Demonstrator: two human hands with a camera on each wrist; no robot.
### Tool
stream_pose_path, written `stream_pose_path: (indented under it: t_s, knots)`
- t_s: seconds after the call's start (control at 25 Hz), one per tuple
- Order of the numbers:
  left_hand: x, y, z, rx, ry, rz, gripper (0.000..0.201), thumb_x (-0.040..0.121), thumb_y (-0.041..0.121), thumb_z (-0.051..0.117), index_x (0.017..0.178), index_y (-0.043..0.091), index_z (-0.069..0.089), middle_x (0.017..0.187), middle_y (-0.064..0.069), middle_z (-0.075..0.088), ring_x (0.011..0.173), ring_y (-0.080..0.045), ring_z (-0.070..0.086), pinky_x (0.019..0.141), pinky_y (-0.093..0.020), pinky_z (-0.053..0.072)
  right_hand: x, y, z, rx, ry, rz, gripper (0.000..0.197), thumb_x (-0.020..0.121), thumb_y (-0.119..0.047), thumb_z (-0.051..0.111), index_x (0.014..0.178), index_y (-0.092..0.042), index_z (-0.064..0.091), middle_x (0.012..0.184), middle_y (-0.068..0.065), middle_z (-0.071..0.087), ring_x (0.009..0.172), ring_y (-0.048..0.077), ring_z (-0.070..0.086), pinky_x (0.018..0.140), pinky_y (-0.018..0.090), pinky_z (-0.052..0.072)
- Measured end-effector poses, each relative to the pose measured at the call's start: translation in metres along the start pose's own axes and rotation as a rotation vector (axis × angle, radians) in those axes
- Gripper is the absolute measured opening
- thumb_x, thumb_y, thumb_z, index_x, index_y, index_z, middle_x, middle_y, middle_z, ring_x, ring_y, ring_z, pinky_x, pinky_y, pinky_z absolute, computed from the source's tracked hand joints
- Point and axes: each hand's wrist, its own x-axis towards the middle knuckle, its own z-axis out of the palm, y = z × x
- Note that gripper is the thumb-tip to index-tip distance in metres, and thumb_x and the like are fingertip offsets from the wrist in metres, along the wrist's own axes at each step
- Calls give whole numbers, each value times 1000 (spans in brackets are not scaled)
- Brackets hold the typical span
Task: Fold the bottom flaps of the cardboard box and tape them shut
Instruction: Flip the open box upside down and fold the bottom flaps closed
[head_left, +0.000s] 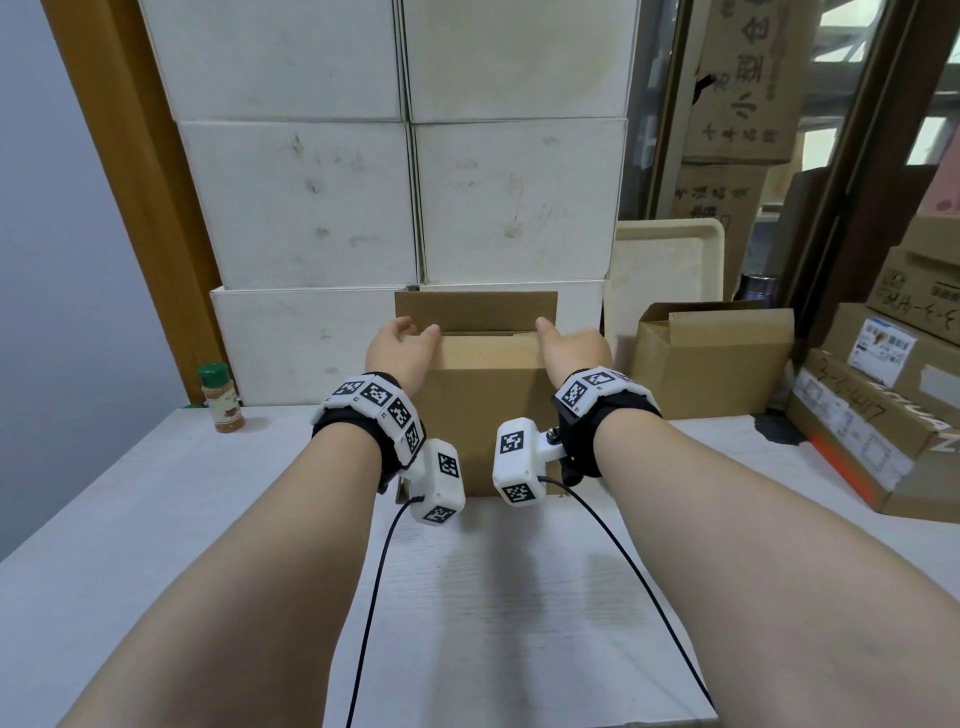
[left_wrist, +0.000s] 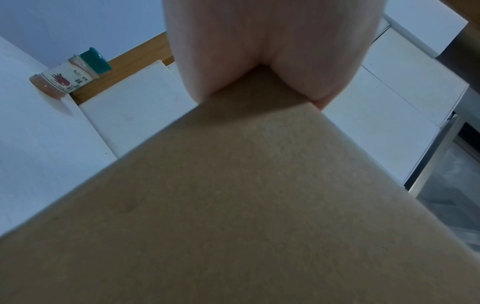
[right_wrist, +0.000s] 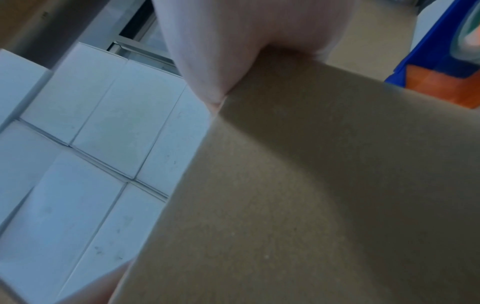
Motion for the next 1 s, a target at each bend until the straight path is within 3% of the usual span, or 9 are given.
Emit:
stream_pose_path:
  t_s: [0.12,0.2,0.24,0.4,0.52,0.64,0.8,0.88,1.0]
  knots:
    - [1,-2,1,-5,30,6,55,90,22,58,140,11,37,143,-6,43,116,-18,52,93,-20,34,1,4,0,37,17,0,41,85,-41,59,114,-13,49,109,5,58,103,28,56,81,35,42]
    - [0,-2,1,7,51,-15,62,88,21,59,143,17,30,146,-7,29,98,-18,48,86,-21,32,0,3,-2,26,17,-9,45,87,-35,59,126,-17,46,125,5,55,112,27,55,84,33,41]
    - [-1,-1,0,7,44,-30,68,88,20,59,146,19,24,147,-7,22,97,-18,46,85,-20,31,0,2,-2,12,14,-20,48,88,-33,58,132,-18,44,130,5,53,116,27,53,87,34,41]
    - [5,1,-5,36,-31,-38,90,86,17,63,152,25,2,156,-3,13,135,-23,37,107,-29,33,6,-2,-3,-85,-49,-64,61,91,-29,53,147,-23,30,146,5,41,130,29,43,102,37,37]
    - [11,-1,-10,-26,-108,-26,97,84,16,66,151,26,-3,155,4,26,135,-19,41,109,-40,39,9,-3,-3,-63,-133,-109,65,93,-22,50,151,-26,20,147,5,40,129,26,45,102,32,37]
    - [13,-5,-9,-24,-90,10,87,84,14,65,150,27,11,147,3,39,127,-19,49,106,-41,43,10,-2,-3,-27,-179,-188,58,93,-14,48,147,-25,31,141,0,49,124,21,51,91,22,37]
    - [14,-8,-8,-14,-55,39,49,83,15,63,128,23,44,129,-3,55,110,-21,58,99,-39,47,9,0,-4,22,-149,-207,48,93,-17,53,139,-17,41,137,1,51,121,19,52,92,26,39]
    - [13,-9,-7,22,-34,46,38,85,19,63,121,18,51,128,-5,53,105,-17,54,90,-28,43,5,1,-6,21,-123,-198,42,92,-23,56,132,-14,46,126,1,54,102,15,52,83,23,36]
    - [13,-11,-5,47,-15,35,34,85,25,62,118,16,57,129,-7,52,110,-19,55,85,-25,40,0,5,-7,30,-128,-185,38,87,-28,58,121,-16,49,102,-4,52,79,11,48,73,23,34]
